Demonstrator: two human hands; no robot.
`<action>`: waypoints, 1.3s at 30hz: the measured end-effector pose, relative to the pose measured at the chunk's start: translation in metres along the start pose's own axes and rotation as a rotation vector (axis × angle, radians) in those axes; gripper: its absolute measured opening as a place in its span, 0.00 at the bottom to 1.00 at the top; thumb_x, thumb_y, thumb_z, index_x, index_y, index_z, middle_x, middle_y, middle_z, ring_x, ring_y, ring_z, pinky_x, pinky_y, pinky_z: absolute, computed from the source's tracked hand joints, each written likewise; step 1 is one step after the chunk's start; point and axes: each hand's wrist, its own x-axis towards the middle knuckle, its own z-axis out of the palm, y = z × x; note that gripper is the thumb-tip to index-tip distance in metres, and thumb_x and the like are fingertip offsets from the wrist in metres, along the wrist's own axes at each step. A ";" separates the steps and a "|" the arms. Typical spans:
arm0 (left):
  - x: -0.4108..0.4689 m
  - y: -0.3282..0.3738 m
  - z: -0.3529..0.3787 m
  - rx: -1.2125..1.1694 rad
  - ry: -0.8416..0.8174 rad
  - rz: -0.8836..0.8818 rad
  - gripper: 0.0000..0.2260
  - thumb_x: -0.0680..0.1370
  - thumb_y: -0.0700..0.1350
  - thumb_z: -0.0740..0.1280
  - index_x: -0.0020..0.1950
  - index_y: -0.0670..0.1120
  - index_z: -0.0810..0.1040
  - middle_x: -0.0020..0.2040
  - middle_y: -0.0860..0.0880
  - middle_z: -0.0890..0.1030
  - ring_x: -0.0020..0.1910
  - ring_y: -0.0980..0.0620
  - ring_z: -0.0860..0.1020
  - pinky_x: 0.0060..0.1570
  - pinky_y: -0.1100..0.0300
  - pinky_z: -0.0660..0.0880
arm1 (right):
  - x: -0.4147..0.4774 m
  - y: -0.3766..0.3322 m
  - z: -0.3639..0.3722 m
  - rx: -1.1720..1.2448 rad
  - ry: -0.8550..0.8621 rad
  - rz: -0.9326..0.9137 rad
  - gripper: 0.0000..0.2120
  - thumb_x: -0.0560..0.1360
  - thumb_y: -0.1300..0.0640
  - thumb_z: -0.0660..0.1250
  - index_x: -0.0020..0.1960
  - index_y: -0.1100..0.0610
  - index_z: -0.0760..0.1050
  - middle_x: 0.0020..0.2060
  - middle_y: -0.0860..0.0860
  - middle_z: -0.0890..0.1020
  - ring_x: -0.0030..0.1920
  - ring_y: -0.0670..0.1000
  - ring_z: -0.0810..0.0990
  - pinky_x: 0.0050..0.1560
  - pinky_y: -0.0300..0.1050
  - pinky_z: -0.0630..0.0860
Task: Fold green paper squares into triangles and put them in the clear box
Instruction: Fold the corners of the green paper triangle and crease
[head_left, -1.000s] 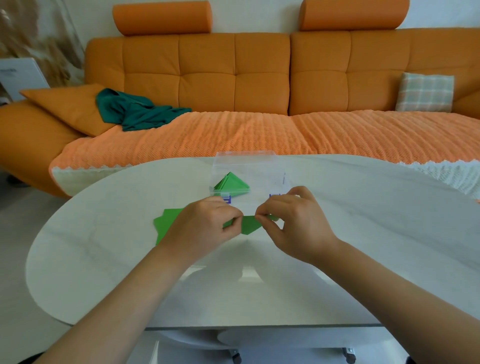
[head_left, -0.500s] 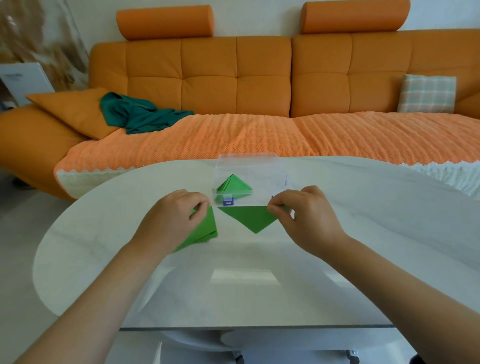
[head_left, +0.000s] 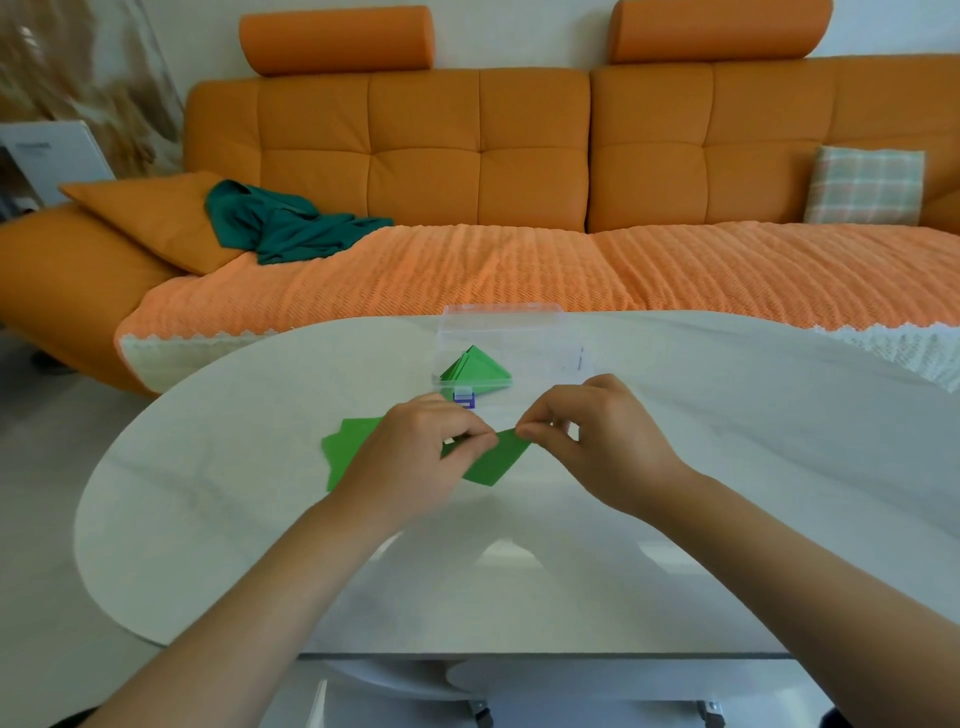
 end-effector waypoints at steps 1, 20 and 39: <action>0.000 -0.001 -0.002 -0.004 0.005 -0.031 0.02 0.74 0.44 0.74 0.43 0.50 0.86 0.35 0.63 0.79 0.42 0.61 0.76 0.41 0.74 0.66 | 0.000 0.001 -0.001 0.017 0.007 0.030 0.05 0.77 0.50 0.69 0.44 0.47 0.82 0.38 0.39 0.83 0.37 0.45 0.76 0.50 0.37 0.67; 0.002 0.007 0.009 -0.824 -0.087 -0.838 0.09 0.83 0.42 0.61 0.58 0.40 0.78 0.50 0.40 0.85 0.49 0.42 0.85 0.49 0.52 0.80 | -0.005 -0.007 0.012 -0.103 0.000 -0.129 0.10 0.73 0.43 0.69 0.51 0.46 0.80 0.62 0.48 0.75 0.57 0.51 0.75 0.56 0.49 0.69; 0.000 0.024 0.011 -0.935 -0.257 -0.738 0.14 0.83 0.43 0.57 0.58 0.44 0.82 0.52 0.47 0.86 0.53 0.48 0.84 0.47 0.53 0.79 | 0.005 -0.010 -0.006 0.496 -0.104 0.522 0.04 0.73 0.56 0.75 0.39 0.50 0.83 0.30 0.43 0.83 0.32 0.41 0.79 0.34 0.31 0.72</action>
